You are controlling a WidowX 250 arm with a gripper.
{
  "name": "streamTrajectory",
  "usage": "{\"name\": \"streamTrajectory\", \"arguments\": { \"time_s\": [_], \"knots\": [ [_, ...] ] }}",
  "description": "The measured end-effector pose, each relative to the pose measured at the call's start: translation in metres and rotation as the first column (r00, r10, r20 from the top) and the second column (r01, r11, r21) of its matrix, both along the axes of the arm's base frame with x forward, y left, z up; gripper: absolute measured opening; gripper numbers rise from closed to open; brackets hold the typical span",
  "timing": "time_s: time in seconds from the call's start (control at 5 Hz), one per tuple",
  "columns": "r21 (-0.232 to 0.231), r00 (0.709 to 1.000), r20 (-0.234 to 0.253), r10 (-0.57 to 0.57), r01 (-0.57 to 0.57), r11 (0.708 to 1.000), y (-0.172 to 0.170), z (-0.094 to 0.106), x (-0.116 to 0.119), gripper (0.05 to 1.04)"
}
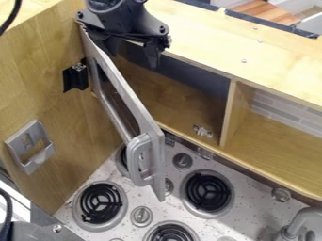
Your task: Close microwave
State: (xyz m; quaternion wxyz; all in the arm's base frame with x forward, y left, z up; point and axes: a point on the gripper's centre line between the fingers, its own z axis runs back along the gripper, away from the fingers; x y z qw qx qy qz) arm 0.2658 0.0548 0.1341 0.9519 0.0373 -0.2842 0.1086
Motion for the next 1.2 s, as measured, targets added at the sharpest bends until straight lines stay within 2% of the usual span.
{"name": "streamTrajectory", "arguments": {
  "time_s": [0.4, 0.8, 1.2],
  "knots": [
    [0.009, 0.999, -0.043, -0.009, 0.009, 1.000, 0.008, -0.016, -0.012, 0.998],
    [0.047, 0.996, -0.049, -0.080, 0.082, 0.996, 0.008, -0.018, -0.040, 0.998],
    [0.090, 0.976, -0.141, -0.168, 0.182, 0.979, 0.004, -0.054, -0.044, 0.998]
  ]
}}
